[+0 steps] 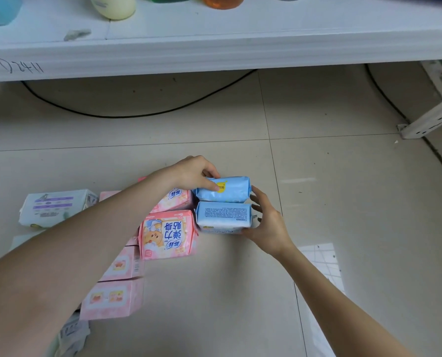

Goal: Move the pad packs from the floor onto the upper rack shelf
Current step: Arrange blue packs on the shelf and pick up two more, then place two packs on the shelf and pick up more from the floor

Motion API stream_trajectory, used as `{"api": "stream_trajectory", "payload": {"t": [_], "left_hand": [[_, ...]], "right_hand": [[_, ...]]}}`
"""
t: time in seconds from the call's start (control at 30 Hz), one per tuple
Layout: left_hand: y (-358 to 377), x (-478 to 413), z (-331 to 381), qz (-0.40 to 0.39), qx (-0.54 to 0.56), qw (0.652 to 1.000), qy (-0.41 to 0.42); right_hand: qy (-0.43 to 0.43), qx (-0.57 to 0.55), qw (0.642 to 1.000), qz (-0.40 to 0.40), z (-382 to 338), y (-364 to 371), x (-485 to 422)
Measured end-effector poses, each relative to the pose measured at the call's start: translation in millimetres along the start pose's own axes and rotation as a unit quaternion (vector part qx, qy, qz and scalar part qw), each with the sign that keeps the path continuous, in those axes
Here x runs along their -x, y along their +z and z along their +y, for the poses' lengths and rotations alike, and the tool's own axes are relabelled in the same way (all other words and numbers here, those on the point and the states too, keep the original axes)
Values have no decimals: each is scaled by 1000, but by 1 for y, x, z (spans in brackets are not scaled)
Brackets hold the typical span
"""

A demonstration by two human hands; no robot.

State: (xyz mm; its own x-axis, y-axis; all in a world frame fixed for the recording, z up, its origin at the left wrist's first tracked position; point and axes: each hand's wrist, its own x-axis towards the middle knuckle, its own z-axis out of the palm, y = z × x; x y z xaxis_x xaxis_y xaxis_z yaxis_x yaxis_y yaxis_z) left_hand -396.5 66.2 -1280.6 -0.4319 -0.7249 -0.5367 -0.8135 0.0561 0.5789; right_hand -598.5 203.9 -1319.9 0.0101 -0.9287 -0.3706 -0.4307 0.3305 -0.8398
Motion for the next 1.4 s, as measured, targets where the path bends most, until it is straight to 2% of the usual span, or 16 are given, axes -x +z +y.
{"api": "stream_trajectory", "payload": {"t": [0.27, 0.43, 0.57, 0.7, 0.9, 1.1, 1.27, 1.4], "left_hand": [[-4, 24, 6, 70, -114, 991, 6], [-4, 71, 18, 136, -235, 961, 45], [-4, 125, 28, 141, -295, 944, 46], [-20, 185, 52, 102, -320, 942, 17], [-73, 275, 124, 87, -328, 940, -30], [-139, 362, 200, 146, -311, 938, -39], [-199, 431, 262, 137, -306, 940, -65], [-243, 492, 298, 163, -301, 938, -54]], "right_hand": [[18, 195, 980, -18, -19, -18, 22], [17, 351, 936, -12, -46, -22, 48], [25, 428, 903, -37, -87, -32, 79], [20, 467, 882, -63, -146, -51, 115], [7, 495, 866, -71, -250, -92, 171], [-26, 502, 863, -56, -366, -141, 225], [-42, 494, 868, -20, -461, -174, 273], [-53, 491, 870, 12, -526, -187, 316]]}}
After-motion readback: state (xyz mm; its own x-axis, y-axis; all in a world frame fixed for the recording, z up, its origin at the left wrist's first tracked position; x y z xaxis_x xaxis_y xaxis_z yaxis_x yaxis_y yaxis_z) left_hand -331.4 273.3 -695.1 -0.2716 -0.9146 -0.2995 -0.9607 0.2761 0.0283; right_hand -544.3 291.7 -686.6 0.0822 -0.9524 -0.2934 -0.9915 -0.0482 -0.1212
